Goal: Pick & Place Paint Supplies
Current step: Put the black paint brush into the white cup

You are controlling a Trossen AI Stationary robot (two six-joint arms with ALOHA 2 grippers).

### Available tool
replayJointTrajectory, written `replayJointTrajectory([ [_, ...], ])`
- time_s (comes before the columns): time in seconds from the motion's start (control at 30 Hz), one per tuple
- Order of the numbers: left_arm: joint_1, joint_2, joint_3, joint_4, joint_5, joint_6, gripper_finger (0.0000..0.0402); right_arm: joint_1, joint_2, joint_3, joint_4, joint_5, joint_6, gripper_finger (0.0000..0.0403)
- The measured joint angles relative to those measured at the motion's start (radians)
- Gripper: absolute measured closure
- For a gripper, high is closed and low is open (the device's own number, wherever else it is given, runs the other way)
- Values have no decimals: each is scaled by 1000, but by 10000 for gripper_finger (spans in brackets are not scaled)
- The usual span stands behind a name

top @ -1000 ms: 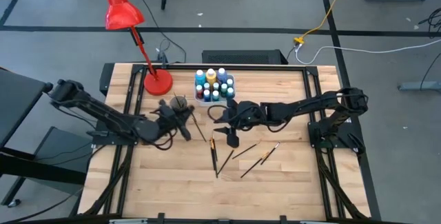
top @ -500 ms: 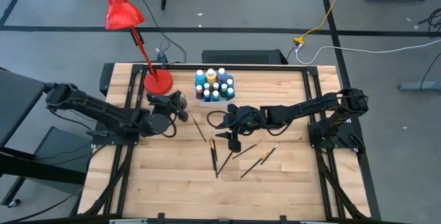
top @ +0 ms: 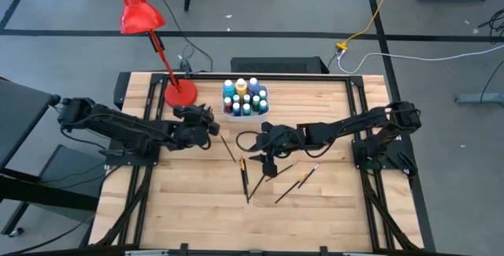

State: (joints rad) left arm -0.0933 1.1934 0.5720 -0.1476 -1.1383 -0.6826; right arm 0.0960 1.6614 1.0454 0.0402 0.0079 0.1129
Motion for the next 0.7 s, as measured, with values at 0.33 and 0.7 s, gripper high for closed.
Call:
replayJointTrajectory([
  [0.33,3,3,0,11,9,5,252,50,0,0,-260,9,190,233],
  [0.7,2,3,0,11,44,5,256,113,-2,0,-640,-42,124,256],
])
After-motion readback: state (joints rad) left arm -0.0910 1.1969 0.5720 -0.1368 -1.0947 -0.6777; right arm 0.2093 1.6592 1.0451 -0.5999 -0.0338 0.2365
